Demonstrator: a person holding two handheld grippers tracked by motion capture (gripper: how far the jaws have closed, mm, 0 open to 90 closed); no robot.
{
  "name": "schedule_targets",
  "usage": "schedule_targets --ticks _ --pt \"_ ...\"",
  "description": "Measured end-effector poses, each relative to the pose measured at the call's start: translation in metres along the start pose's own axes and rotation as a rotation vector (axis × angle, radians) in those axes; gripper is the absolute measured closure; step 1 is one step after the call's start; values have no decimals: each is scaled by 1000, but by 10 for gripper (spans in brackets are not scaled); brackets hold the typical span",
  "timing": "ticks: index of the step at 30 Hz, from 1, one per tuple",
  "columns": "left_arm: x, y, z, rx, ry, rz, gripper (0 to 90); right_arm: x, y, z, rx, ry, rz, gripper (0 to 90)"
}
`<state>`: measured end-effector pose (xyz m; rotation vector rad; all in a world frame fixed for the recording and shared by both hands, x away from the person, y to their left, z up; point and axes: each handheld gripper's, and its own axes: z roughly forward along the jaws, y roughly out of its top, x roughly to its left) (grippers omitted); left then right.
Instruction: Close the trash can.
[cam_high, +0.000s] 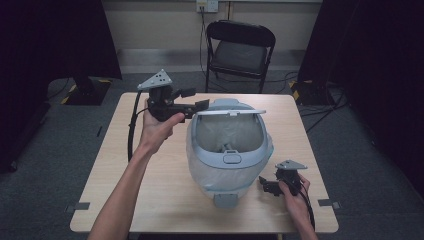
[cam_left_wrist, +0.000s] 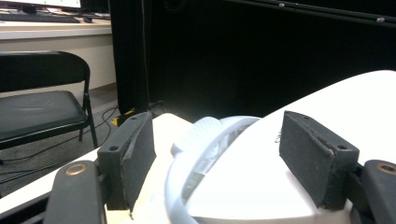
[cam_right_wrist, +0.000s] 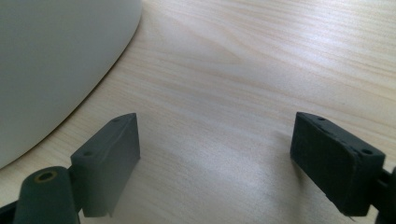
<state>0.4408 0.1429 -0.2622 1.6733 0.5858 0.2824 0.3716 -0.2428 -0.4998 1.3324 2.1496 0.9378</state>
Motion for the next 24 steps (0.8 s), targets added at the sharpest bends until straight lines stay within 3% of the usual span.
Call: schedule_targets --ticks 3,8,24 --pt "-7 -2 -2 8 12 -6 243 0 0 0 0 0 0 146" --pt "-21 -3 -3 10 -14 2 243 0 0 0 0 0 0 146" --pt "-62 -14 15 85 -79 125 189 0 0 0 0 0 0 146"
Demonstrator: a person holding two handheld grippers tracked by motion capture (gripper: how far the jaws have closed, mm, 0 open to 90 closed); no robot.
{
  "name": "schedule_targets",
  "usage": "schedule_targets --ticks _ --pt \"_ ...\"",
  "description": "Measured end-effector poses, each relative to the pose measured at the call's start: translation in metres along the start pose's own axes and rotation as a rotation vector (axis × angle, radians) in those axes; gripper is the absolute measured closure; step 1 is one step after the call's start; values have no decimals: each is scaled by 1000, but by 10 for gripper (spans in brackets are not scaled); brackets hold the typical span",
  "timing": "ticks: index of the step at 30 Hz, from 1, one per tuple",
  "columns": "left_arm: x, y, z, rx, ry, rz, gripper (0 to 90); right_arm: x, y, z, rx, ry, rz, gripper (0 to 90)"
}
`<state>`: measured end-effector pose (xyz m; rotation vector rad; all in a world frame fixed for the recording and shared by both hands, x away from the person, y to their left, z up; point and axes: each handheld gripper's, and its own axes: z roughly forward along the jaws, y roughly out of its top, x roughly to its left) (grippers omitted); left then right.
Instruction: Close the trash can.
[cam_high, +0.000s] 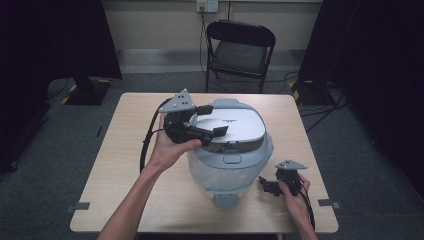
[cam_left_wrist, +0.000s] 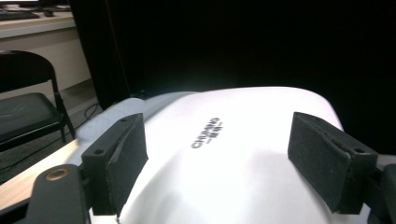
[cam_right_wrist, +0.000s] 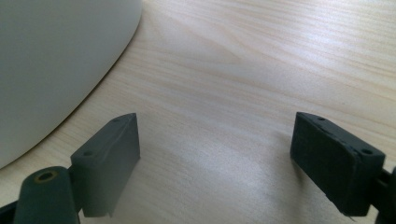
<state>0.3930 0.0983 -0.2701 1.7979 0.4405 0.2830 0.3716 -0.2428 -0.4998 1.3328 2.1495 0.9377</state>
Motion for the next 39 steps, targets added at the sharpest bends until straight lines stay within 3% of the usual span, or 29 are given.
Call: schedule_targets --ticks 3,8,10,17,30,31,39 --pt "-6 -3 4 10 -41 16 187 0 0 0 0 0 0 146" --pt "-16 -11 10 40 -49 55 186 0 0 0 0 0 1 146" --pt "-18 -15 11 57 -39 69 174 0 0 0 0 0 0 146" --pt "-20 -17 11 40 -38 79 166 0 0 0 0 0 1 146" --pt "-21 -18 12 37 -29 71 167 0 0 0 0 0 2 146" --pt "-22 -17 11 71 -4 117 179 0 0 0 0 0 1 146" --pt "-22 -16 12 74 -24 109 188 0 0 0 0 -1 2 146"
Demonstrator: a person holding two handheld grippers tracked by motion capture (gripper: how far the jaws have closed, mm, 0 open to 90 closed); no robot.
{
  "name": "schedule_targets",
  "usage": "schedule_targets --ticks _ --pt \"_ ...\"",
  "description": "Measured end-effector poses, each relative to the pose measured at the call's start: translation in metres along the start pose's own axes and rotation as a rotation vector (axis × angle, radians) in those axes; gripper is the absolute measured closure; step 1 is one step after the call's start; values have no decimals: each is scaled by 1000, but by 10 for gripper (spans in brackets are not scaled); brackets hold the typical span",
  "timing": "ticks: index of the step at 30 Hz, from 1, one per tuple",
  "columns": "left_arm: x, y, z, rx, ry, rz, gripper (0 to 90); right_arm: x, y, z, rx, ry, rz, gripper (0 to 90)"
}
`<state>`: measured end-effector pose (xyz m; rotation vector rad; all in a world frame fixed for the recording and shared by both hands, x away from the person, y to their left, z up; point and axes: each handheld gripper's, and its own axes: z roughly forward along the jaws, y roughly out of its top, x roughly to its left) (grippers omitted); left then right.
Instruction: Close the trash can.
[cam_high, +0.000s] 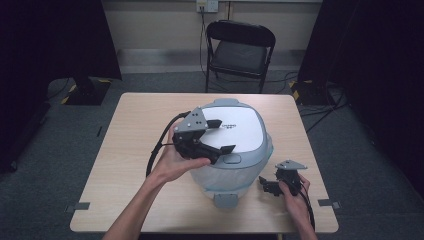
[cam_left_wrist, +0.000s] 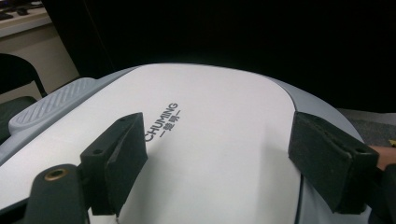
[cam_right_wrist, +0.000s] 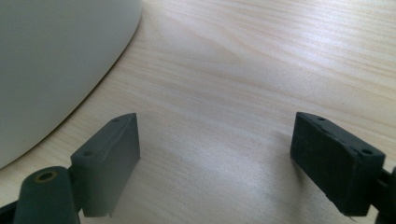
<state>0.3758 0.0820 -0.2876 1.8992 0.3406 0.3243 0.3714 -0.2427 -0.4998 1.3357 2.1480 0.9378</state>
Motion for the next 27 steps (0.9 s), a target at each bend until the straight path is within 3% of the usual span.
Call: schedule_targets --ticks 4,9,13,21,27 --pt "3 -1 0 -16 1 -21 198 0 0 0 0 -1 0 146" --pt "10 -2 -5 -31 33 -54 207 0 0 0 0 0 0 146" --pt "17 -4 -13 -45 56 -105 208 0 0 0 0 0 0 146" --pt "26 -8 -33 -70 88 -134 209 0 0 0 0 0 0 146" --pt "35 -15 -52 -91 145 -155 237 0 0 0 0 0 0 146"
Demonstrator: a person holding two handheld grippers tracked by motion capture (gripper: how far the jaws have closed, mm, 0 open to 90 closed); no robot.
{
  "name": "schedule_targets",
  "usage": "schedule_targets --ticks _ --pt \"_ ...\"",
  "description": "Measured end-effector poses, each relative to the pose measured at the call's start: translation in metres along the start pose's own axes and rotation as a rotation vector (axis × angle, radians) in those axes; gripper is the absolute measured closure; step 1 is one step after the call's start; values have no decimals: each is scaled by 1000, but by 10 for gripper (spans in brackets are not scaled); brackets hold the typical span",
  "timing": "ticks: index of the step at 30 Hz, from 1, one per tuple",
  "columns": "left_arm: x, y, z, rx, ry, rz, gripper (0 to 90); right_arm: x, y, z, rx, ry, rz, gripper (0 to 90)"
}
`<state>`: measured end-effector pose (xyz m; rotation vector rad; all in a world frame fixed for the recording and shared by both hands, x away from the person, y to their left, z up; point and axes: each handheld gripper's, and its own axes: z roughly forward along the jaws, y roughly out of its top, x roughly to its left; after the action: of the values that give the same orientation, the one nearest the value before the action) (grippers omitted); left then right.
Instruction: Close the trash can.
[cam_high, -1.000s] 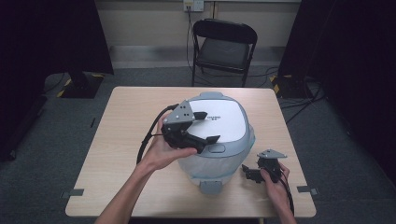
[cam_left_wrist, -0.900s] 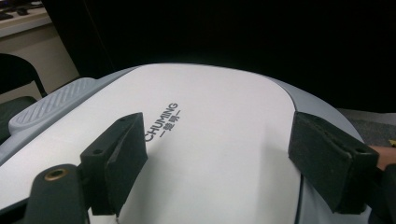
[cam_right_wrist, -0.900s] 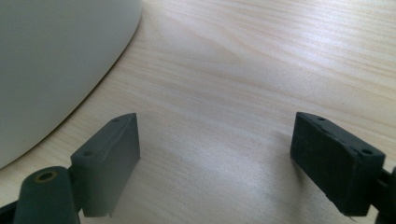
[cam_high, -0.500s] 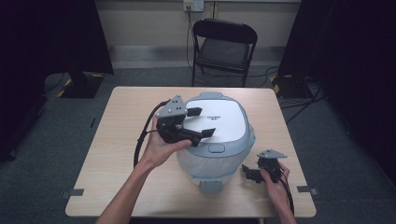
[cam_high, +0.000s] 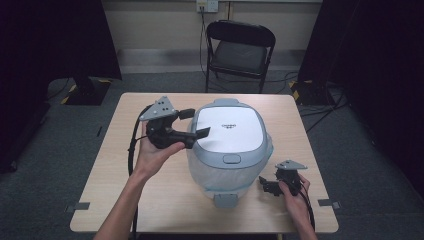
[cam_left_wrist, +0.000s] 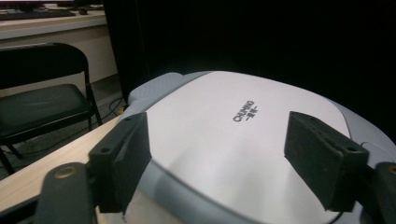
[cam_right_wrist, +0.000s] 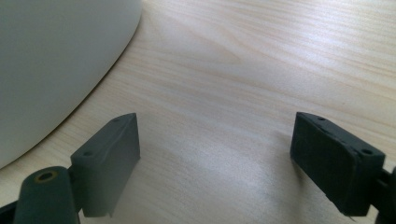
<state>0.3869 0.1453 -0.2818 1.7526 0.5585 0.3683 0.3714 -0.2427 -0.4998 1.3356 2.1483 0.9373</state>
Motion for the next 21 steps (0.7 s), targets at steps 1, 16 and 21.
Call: schedule_targets --ticks 1,16,21 --pt "2 -1 -2 -3 10 -8 237 0 0 0 0 0 0 146" --pt "32 -18 -48 -2 159 -44 230 0 0 0 0 0 1 146" --pt "42 -34 -61 27 218 -76 225 0 0 0 0 -1 0 146"
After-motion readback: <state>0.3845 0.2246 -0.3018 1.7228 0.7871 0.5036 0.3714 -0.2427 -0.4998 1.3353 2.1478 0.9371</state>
